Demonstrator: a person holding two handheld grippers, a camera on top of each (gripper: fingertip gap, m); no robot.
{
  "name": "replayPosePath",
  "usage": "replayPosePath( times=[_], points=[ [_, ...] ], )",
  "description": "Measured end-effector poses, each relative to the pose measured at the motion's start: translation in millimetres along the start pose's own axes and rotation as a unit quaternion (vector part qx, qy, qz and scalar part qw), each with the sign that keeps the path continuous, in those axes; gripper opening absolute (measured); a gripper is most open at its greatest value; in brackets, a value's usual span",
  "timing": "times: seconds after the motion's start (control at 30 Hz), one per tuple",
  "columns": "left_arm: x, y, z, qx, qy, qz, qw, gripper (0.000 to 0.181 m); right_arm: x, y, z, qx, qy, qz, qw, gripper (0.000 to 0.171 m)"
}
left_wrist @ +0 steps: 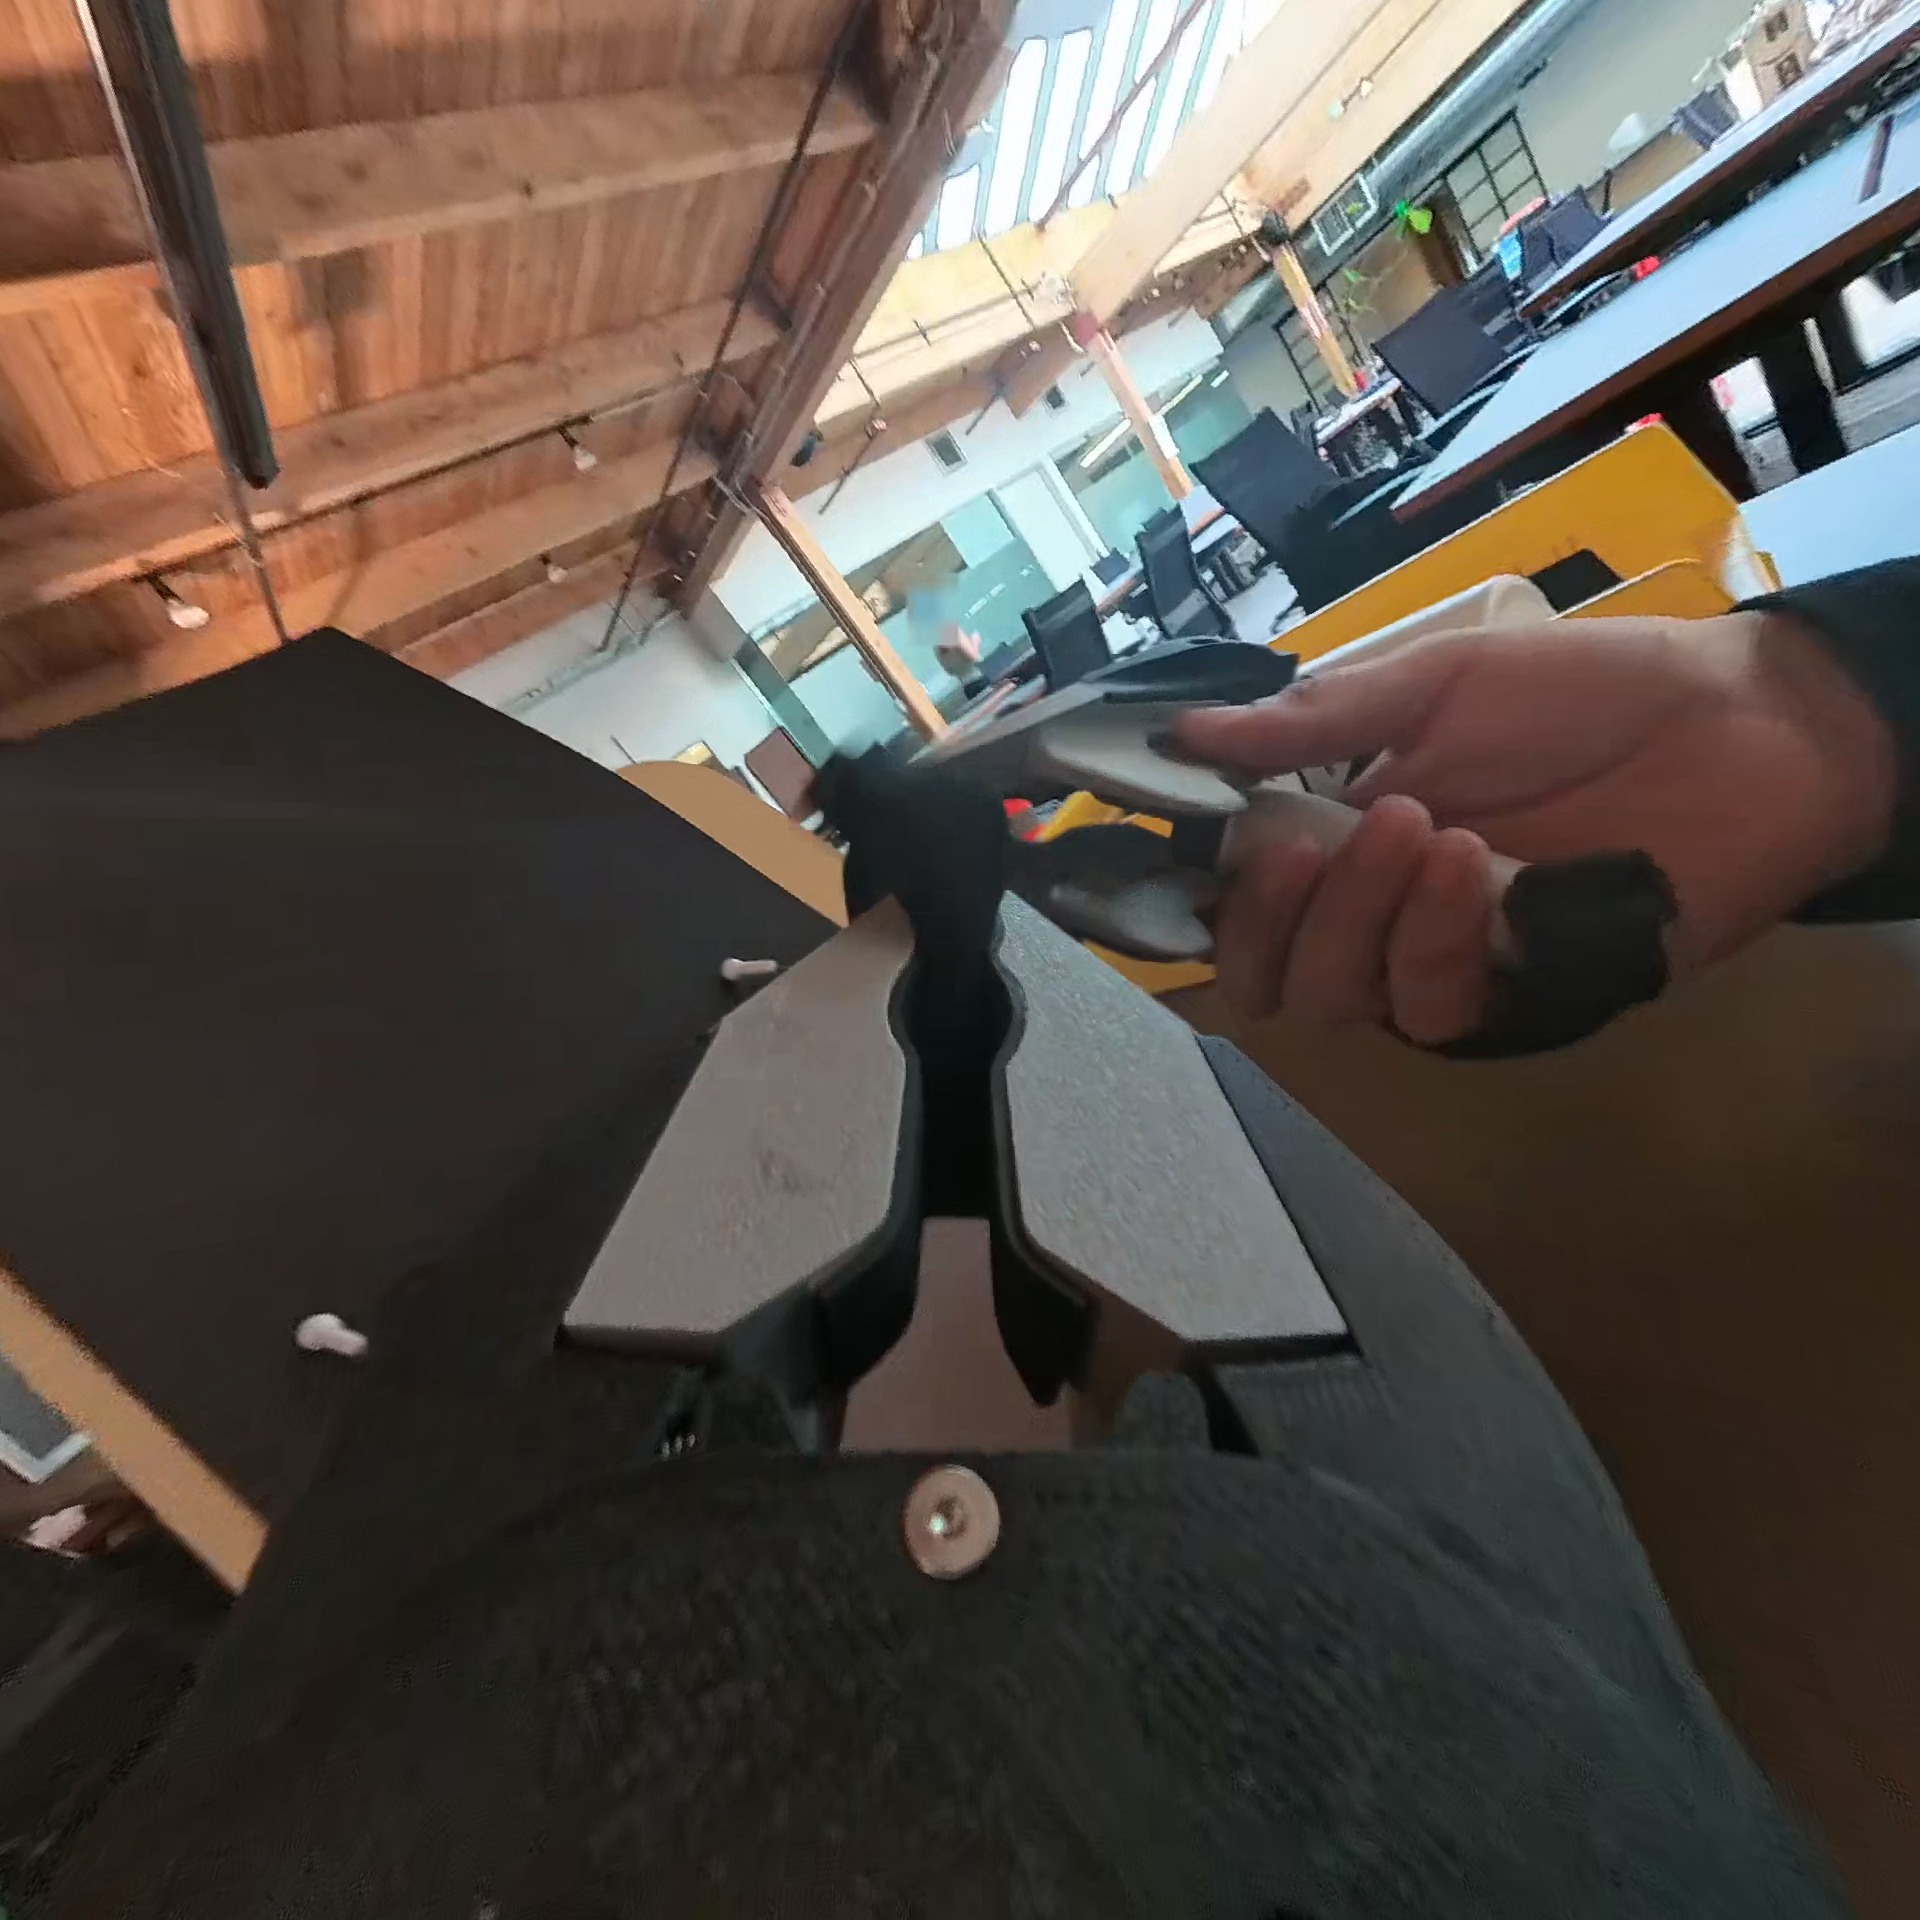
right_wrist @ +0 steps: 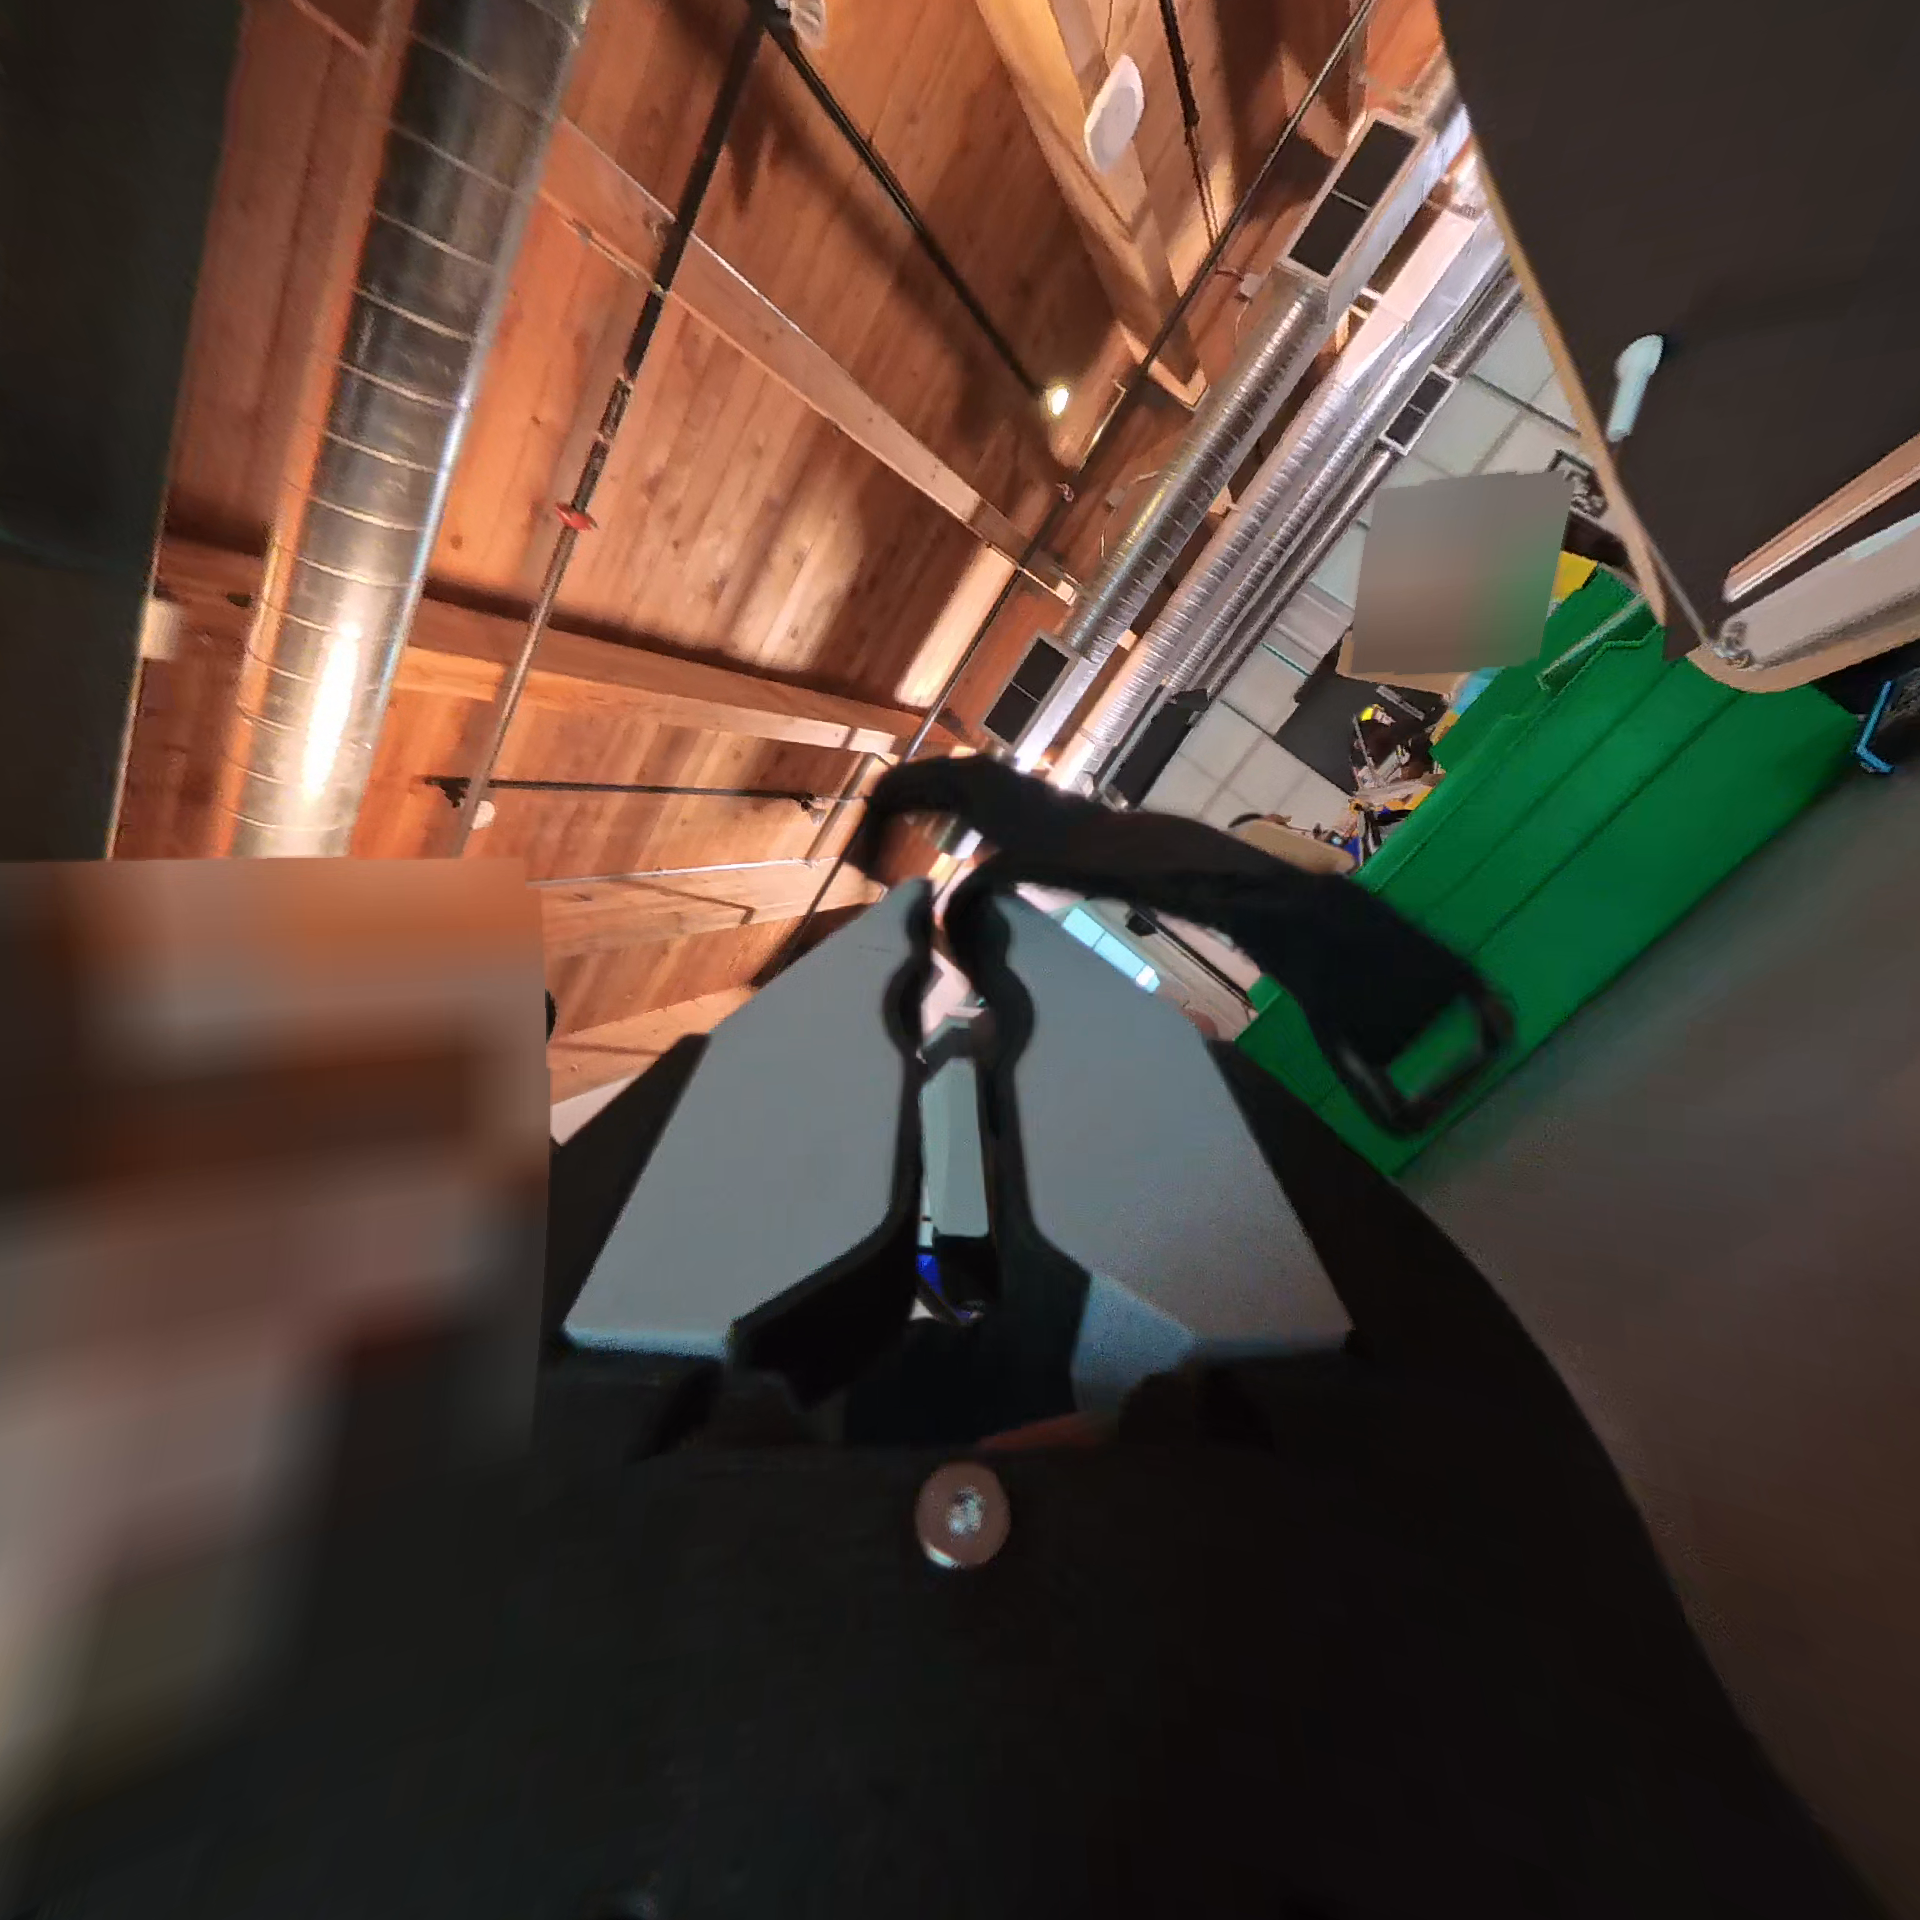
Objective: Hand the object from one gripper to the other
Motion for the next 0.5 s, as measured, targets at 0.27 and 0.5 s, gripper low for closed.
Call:
replayPosePath(
  times=[0.27,0.5],
  points=[
    [-1,0,-9,0.017,0.019,-0.006,1.000,0.007,-5,5,6,0.009,0.080,-0.050,0.996,0.000],
    [-3,-1,-24,0.053,0.130,-0.016,0.990,0.057,0,10,23,0.034,0.360,-0.158,0.919,0.000]
  ],
)
Point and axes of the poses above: each gripper's, where its closed fingertips meet, y back along the fingers, z out of its top, x = y × z across the jaws, the point moved 4 cm from there along y, back along the fingers, and after that the axes turned 15 degrees about -x, right-handed, at the moved point
